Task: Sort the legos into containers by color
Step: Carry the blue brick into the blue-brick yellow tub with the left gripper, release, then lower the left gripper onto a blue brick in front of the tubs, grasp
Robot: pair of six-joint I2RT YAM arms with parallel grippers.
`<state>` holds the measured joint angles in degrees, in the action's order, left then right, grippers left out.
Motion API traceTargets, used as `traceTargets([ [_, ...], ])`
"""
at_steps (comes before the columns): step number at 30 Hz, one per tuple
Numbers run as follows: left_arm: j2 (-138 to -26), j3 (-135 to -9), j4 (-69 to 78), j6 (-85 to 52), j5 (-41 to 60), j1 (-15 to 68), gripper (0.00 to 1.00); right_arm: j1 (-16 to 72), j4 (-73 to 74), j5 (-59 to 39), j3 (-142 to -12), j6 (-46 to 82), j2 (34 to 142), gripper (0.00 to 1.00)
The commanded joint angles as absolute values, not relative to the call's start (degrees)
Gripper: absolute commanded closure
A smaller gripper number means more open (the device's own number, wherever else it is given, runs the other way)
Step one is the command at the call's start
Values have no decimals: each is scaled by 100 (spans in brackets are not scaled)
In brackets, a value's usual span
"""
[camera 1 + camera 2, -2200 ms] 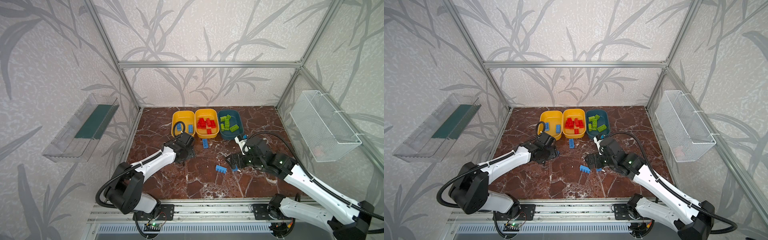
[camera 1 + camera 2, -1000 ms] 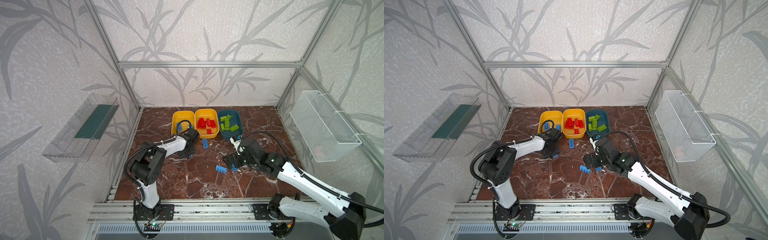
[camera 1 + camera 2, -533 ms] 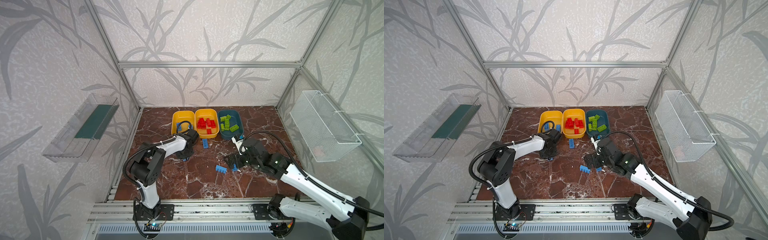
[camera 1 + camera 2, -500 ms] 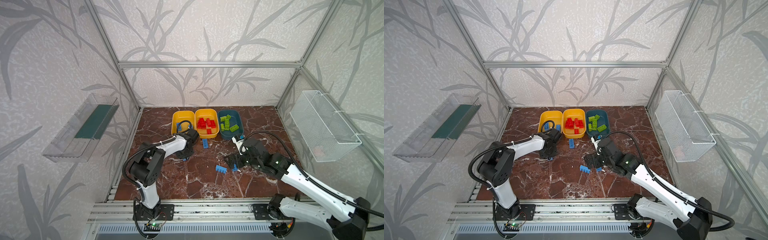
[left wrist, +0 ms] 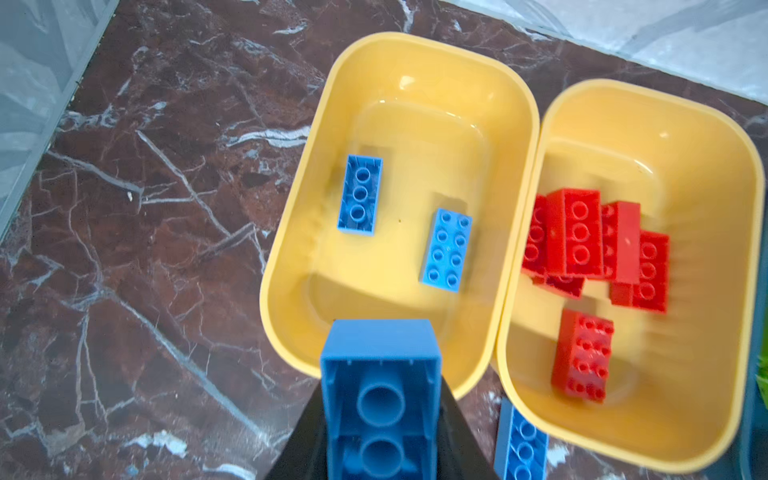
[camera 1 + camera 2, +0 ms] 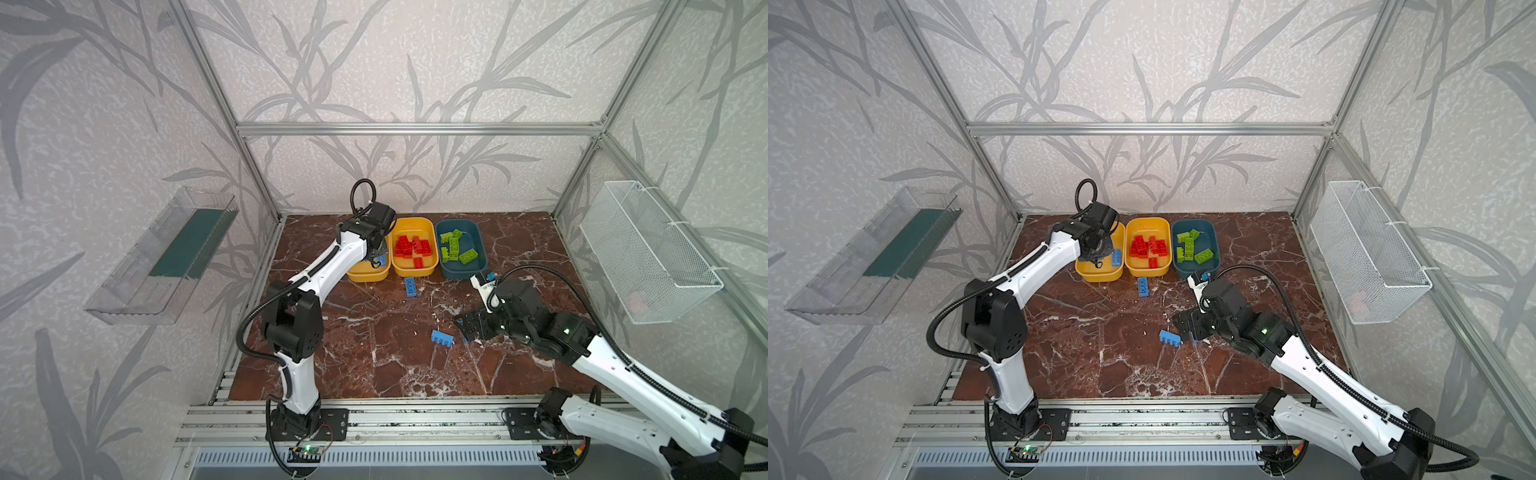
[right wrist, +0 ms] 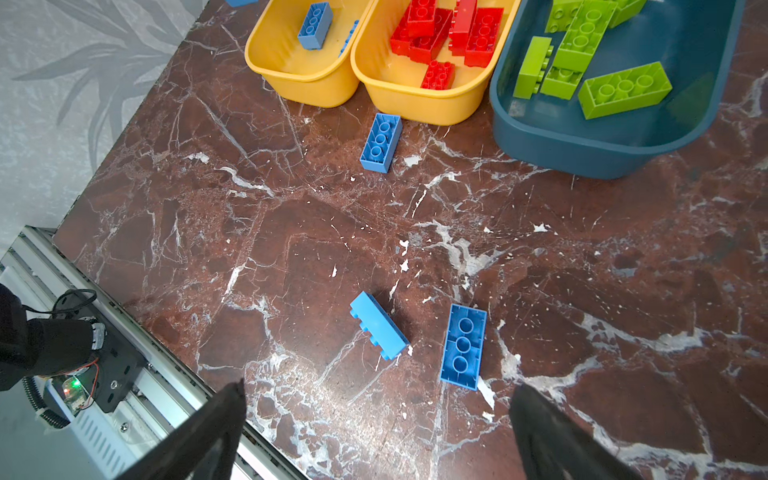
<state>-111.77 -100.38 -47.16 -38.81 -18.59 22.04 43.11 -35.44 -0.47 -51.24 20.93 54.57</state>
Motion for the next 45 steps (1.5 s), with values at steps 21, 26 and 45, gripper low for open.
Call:
traceTargets([
  [21, -11670, -10603, -4823, -4009, -910, 2034, 26, 4245, -3394, -132, -5689, 1962, 6214, 1],
  [26, -10257, -8463, -3673, -4512, -885, 2551, 25, 4254, -3328, -150, -5447, 2178, 5966, 1],
  [45, -10652, -7304, -2329, -4740, -1971, 4276, 22, 4465, -3825, 277, -4702, 2806, 4456, 1],
])
